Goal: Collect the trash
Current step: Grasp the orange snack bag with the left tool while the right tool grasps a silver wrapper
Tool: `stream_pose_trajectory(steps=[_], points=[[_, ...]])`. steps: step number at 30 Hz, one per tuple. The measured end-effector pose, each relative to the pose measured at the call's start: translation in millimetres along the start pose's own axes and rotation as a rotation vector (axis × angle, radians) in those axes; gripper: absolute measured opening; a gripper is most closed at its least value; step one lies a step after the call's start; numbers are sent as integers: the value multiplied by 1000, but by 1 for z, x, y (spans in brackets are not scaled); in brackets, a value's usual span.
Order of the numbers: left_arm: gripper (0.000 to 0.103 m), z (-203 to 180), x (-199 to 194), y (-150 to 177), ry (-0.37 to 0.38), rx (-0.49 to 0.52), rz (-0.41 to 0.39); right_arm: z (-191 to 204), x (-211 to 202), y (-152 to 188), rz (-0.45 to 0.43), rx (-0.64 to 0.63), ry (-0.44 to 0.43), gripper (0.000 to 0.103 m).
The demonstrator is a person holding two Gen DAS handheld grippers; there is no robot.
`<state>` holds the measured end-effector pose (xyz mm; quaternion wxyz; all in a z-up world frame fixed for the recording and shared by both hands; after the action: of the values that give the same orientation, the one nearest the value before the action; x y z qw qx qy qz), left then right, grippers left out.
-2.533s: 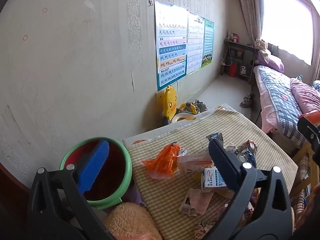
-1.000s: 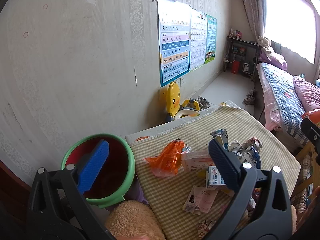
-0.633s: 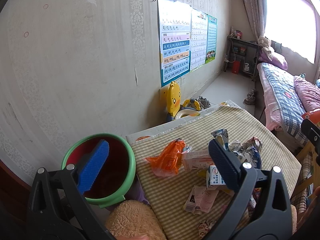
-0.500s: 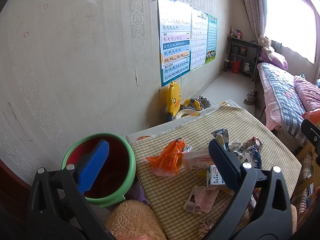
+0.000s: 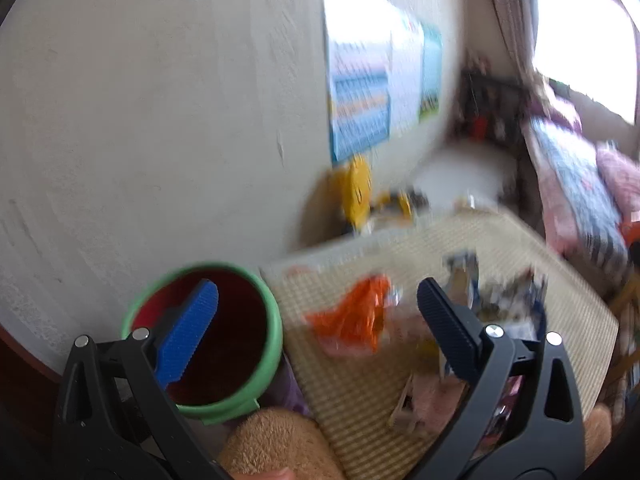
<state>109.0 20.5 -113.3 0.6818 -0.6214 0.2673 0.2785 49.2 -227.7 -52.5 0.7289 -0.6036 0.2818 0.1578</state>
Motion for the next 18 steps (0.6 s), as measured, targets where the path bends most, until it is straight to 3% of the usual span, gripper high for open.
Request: stream_pose_trajectory(steps=[3, 7, 12, 18], points=[[98, -4, 33, 9, -23, 31, 56, -3, 9, 5, 28, 10, -2, 96], [98, -23, 76, 13, 72, 80, 132, -10, 19, 11, 50, 17, 3, 96], [97, -43, 127, 26, 108, 185, 254, -19, 35, 19, 97, 38, -3, 96], [79, -52, 170, 43, 129, 194, 373, -24, 49, 26, 132, 54, -10, 96]])
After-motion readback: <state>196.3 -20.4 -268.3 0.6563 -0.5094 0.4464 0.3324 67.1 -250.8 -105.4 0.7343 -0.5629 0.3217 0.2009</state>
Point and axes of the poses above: each gripper's, at about its wrist camera, not at the fingertips, and x roughly the way its jaws point, z to its left, y to its underside, the point moved 10 cm from there along x, roughly the way its jaws point, and after that the axes turned 5 degrees about z, right-handed, at the moved point
